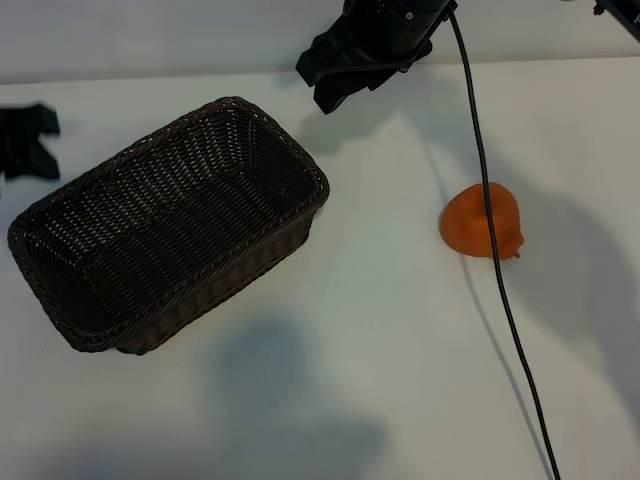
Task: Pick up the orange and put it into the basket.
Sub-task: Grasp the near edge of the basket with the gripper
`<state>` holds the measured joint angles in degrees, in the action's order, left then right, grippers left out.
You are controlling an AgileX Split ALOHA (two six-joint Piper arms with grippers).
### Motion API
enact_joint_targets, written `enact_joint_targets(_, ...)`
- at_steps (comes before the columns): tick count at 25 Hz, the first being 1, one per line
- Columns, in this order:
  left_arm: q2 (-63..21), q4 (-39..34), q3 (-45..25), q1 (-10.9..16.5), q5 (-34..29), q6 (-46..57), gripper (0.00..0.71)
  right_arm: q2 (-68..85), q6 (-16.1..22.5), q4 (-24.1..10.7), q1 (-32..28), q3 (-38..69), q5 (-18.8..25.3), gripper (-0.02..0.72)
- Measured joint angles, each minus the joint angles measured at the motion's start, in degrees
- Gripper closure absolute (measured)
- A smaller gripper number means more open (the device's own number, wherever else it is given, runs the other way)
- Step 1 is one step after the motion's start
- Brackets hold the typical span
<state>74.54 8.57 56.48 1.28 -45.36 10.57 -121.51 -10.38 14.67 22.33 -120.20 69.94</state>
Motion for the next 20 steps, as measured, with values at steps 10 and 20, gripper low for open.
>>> enact_joint_targets(10, -5.9, -4.1, -13.1, 0.0, 5.7, 9.8, 0.122, -0.3, 0.0, -2.6, 0.0, 0.0, 0.0, 0.144)
enact_joint_targets(20, -5.9, -8.6, -19.1, 0.0, 9.4, 16.6, 0.122, -0.7, 0.0, -3.2, 0.0, 0.0, 0.0, 0.144)
